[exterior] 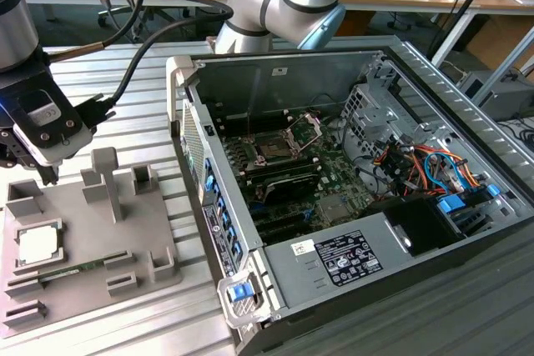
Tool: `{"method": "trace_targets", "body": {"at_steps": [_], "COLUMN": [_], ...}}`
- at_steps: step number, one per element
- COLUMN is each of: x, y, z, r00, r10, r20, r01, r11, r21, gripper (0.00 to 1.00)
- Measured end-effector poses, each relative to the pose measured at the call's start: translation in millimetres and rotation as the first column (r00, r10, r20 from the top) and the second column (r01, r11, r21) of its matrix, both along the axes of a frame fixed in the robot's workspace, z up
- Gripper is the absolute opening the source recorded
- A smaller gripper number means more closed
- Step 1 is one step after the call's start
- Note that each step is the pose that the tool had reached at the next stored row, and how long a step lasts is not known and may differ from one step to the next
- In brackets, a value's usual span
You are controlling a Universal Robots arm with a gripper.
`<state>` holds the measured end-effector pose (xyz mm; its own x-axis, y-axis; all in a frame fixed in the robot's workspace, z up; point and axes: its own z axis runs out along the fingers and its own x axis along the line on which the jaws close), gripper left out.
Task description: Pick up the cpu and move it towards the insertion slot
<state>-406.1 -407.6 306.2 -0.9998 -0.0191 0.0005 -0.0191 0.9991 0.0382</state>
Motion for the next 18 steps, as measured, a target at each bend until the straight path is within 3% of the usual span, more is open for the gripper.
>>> {"method": "trace_targets", "body": {"at_steps": [18], "x": [-2.6], "y": [-0.9], "z": [-6.0], "r00": [1.0], "r10": [0.0], "r20": [0.0], "r01": [0.0], "r11": [1.0], "r21": [0.0], "gripper": [0.11]}}
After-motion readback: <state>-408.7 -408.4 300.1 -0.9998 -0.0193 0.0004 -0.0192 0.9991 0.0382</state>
